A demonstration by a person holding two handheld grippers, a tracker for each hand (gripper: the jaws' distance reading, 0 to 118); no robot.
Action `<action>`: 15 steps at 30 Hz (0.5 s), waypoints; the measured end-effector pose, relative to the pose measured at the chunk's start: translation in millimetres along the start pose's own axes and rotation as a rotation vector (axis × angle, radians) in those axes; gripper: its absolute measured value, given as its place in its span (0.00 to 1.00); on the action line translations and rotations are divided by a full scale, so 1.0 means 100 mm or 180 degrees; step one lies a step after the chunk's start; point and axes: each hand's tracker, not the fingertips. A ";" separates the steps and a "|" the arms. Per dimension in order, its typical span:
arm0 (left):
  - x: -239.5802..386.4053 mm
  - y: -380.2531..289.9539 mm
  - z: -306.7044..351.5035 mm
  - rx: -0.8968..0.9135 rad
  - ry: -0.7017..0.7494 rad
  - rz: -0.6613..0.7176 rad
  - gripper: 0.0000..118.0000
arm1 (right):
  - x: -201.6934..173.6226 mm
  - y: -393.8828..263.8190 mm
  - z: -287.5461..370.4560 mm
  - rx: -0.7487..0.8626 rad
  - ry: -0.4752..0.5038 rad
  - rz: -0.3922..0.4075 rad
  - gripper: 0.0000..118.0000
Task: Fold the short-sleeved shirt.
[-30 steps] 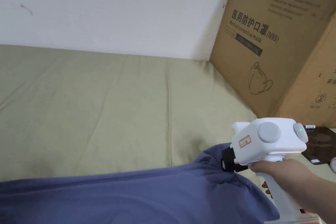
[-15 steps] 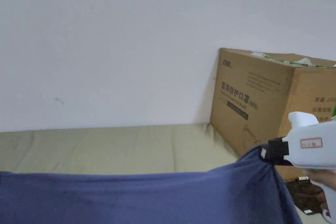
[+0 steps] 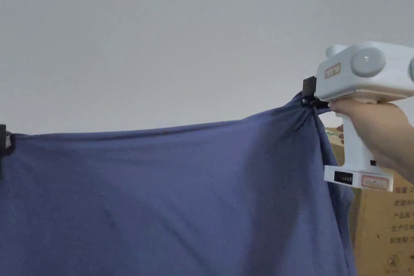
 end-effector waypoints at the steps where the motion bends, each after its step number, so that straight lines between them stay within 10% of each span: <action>1: -0.01 0.12 -0.10 0.0100 0.0028 0.0024 0.01 | -0.07 0.13 -0.08 0.0095 -0.0019 0.0034 0.02; 15: -0.28 0.25 -1.24 0.0585 0.0324 0.0070 0.01 | -0.68 0.15 -0.85 0.0722 -0.0297 0.0643 0.02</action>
